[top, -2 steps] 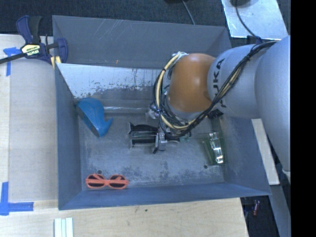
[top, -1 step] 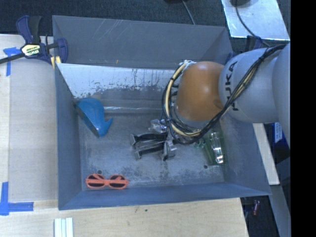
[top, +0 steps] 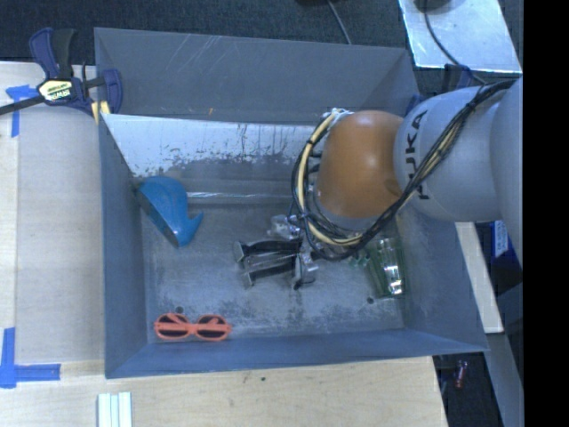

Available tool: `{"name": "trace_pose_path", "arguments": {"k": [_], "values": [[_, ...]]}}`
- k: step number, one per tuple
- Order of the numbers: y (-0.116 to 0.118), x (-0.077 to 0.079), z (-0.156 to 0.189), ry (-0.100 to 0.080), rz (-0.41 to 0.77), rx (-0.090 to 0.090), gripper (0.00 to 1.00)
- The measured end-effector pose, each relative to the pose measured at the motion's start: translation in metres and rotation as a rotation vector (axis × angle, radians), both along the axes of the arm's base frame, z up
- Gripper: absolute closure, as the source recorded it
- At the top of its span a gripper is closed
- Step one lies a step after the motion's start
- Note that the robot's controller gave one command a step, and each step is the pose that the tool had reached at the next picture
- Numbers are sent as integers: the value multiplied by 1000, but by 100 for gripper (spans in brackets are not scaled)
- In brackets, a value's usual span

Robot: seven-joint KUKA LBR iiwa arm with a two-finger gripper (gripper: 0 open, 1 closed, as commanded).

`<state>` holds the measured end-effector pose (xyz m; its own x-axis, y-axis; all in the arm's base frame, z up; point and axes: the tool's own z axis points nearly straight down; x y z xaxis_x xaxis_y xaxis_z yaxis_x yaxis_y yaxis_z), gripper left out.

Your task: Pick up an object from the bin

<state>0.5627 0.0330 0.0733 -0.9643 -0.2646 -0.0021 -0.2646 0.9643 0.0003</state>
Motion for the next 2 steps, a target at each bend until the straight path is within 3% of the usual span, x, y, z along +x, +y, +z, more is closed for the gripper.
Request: {"name": "trace_pose_path", "arguments": {"k": [1,2], "values": [[0,-1,9,2,-1,0,100],[0,-3,50,10,-3,-1,100]]}}
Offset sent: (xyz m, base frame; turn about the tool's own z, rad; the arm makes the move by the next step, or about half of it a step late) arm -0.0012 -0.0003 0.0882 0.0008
